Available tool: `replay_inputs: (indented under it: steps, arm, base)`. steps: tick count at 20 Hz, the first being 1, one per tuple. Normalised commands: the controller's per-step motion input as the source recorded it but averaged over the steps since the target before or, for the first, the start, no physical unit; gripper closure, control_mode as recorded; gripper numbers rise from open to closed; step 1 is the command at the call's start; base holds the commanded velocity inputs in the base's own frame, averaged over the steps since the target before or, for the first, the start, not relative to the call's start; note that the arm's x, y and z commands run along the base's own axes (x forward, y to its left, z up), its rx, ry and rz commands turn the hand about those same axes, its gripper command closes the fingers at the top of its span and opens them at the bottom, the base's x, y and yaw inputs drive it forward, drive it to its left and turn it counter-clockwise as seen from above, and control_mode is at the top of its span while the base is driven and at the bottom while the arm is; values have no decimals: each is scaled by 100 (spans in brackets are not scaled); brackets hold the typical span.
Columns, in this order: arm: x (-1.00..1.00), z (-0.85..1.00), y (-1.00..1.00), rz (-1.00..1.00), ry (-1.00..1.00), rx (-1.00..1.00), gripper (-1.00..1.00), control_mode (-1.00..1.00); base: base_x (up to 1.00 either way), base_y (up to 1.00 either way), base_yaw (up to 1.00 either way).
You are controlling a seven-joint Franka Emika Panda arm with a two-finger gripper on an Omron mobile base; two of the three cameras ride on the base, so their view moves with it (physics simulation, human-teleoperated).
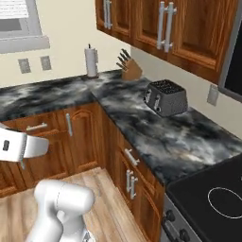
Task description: Take 2 condiments from the cabinet and move them on the counter near the stove.Make sure the condiments are lined up with each other, next to each other.
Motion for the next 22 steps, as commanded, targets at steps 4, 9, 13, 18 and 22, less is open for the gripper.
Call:
replay_inputs:
  steps: [4, 9, 13, 18, 22]
  arm:
    - [0, 0, 0, 0, 0, 0, -100, 100]
    - [0, 0, 0, 0, 0, 0, -100, 100]
    - [0, 0, 0, 0, 0, 0, -100, 100]
    - [0, 0, 0, 0, 0, 0, -100, 100]
    - [0, 0, 0, 0, 0, 0, -100, 100]
  base:
    - [-25, 27, 94]
    - [-8, 31, 89]
    - [0, 48, 78]
    - [2, 43, 72]
    - [21, 21, 68]
